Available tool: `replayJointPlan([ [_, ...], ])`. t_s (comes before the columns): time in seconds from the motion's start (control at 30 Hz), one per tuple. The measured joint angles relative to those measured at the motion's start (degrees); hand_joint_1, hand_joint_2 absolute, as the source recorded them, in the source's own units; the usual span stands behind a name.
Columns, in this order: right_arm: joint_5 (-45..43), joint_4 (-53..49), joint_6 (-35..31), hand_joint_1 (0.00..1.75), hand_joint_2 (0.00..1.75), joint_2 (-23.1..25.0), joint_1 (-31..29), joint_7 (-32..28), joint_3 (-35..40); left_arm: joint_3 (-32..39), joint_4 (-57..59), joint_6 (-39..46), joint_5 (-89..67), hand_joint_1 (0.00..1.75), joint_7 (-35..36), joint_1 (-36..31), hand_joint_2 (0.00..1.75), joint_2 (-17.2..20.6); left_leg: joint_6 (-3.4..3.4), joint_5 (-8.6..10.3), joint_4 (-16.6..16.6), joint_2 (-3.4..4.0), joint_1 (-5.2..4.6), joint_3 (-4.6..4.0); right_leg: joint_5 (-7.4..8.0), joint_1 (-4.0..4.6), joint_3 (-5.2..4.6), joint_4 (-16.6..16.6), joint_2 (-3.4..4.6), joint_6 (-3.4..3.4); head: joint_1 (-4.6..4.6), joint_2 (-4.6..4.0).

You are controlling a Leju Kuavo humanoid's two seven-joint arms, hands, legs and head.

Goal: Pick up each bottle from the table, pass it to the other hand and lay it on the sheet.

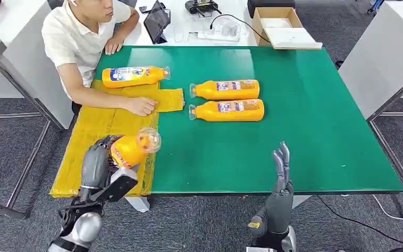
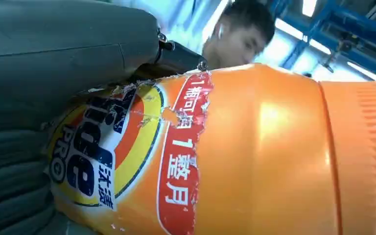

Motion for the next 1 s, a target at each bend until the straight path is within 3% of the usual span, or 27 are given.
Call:
replayJointPlan([
  [0.23,0.0,1.0,0.6,0.0,0.0,1.1,-1.7,0.0,-0.2,-0.2,22.4,-5.5,-10.7,1.75,5.7,-14.2,1.75,-0.7,0.0,0.11,0.0,0.09,0.0,0.01,0.14,0.0,0.0,0.0,0.01,-0.13,0.02,0.0],
  [0.57,0.5,3.3,1.4,0.0,0.0,1.6,-2.9,0.0,-0.7,-0.4,39.1,-8.1,-9.8,1.75,5.9,-23.2,1.75,-2.7,0.0,0.08,0.0,0.1,-0.01,-0.04,0.13,-0.01,-0.03,0.0,0.01,-0.12,0.02,0.0],
  [0.6,0.4,3.6,1.7,0.0,0.0,1.6,-3.0,0.0,-0.8,-0.4,40.4,-8.4,-9.1,1.47,5.7,-24.0,1.75,-2.8,0.0,0.07,0.0,0.11,-0.01,-0.03,0.13,-0.01,-0.02,0.0,0.01,-0.12,0.0,0.0],
  [0.67,0.1,4.2,2.4,0.0,0.0,1.7,-3.2,0.0,-0.9,-0.3,42.5,-10.0,-7.1,0.12,4.2,-25.4,1.75,-2.8,0.0,0.08,0.0,0.1,-0.01,0.01,0.13,0.0,0.01,0.0,0.01,-0.13,0.02,0.0],
  [0.73,0.0,5.4,2.8,0.0,0.0,1.7,-3.6,0.0,-0.9,0.7,44.9,-13.0,-2.7,0.0,0.9,-26.9,1.75,-2.8,-0.05,0.14,0.0,0.08,-0.01,0.05,0.13,0.0,0.04,0.0,0.01,-0.14,0.0,-0.02],
  [1.0,0.1,10.0,2.8,0.0,0.0,1.7,-5.5,0.0,-0.9,1.0,49.8,-18.5,-0.7,0.0,-1.1,-28.9,1.75,-3.8,-0.09,0.29,0.0,0.05,0.0,0.06,0.2,0.0,0.05,0.1,0.0,-0.15,0.0,-0.02],
])
